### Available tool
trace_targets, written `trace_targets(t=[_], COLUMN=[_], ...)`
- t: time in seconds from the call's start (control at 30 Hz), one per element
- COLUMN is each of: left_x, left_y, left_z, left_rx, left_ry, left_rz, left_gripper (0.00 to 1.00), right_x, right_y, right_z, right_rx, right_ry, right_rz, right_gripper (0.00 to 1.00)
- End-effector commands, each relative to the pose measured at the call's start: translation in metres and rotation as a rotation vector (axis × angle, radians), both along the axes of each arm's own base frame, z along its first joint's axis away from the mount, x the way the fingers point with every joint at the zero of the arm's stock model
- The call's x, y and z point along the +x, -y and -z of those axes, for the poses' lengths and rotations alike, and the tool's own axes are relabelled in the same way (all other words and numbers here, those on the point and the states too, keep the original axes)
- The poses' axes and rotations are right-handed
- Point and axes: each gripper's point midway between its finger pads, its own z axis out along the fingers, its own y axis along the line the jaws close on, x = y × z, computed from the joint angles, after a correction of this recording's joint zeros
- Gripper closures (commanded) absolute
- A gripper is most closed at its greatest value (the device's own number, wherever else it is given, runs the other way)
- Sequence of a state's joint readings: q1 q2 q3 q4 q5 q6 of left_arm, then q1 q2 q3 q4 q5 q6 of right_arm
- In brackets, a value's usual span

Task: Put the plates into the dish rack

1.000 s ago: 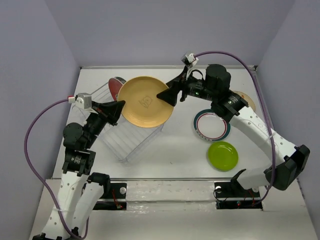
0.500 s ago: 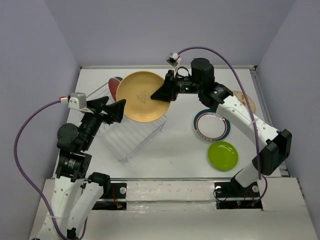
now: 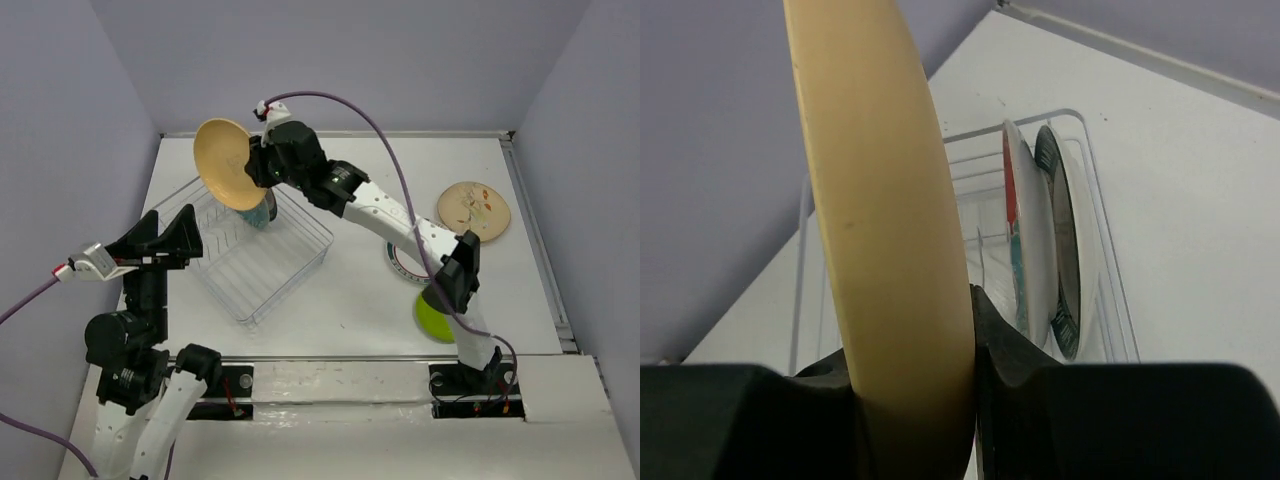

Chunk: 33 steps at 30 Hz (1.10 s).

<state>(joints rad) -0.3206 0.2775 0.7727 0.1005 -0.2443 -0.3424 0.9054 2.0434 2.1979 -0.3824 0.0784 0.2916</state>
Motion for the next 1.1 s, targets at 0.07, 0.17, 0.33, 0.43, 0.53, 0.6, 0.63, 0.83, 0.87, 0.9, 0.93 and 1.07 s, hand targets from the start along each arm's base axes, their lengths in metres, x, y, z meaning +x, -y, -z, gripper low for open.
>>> trace_targets(t=[0.07,0.17,0.33,0.43,0.53,0.6,0.63,0.83,0.87,0.9,0.93,1.07], left_x=[-0.019,-0.019,-0.021,-0.021,-0.019,-0.018,-0.018,-0.017,-0.017,-0.017,-0.016,-0.016], left_y=[-0.022,-0.016,-0.009,-0.009,-0.008,-0.008,-0.008,-0.007,-0.007,-0.007,-0.008,-0.007], left_z=[-0.011,-0.009,-0.011,-0.011,-0.010,-0.009,-0.009,-0.009,-0.009,-0.009,-0.008,-0.007], left_rx=[-0.048,-0.036,-0.017,-0.017,-0.018,-0.021,-0.020,-0.022,-0.022,-0.022,-0.022,-0.021], left_ry=[0.100,0.104,0.122,0.122,0.118,0.113,0.111,0.110,0.110,0.110,0.107,0.105], left_rz=[-0.086,-0.057,-0.019,-0.019,-0.016,-0.017,-0.018,-0.017,-0.017,-0.017,-0.020,-0.018], left_gripper=[0.01,0.01,0.01,0.01,0.01,0.01,0.01,0.01,0.01,0.01,0.01,0.01], right_x=[0.038,0.039,0.048,0.054,0.053,0.047,0.048,0.038,0.038,0.034,0.036,0.039], right_y=[0.006,-0.006,-0.012,-0.012,-0.019,-0.025,-0.025,-0.040,-0.040,-0.043,-0.043,-0.037], right_z=[0.004,0.019,0.046,0.061,0.078,0.089,0.099,0.127,0.129,0.133,0.135,0.140], right_rx=[-0.104,-0.134,-0.186,-0.220,-0.231,-0.236,-0.251,-0.306,-0.313,-0.333,-0.334,-0.370], right_ry=[0.114,0.132,0.164,0.171,0.148,0.134,0.129,0.167,0.172,0.184,0.191,0.226], right_rz=[0.321,0.354,0.436,0.461,0.435,0.418,0.418,0.389,0.389,0.377,0.380,0.405], right_gripper=[0.93,0.93,0.93,0.93,0.93,0.93,0.93,0.93,0.93,0.93,0.93,0.93])
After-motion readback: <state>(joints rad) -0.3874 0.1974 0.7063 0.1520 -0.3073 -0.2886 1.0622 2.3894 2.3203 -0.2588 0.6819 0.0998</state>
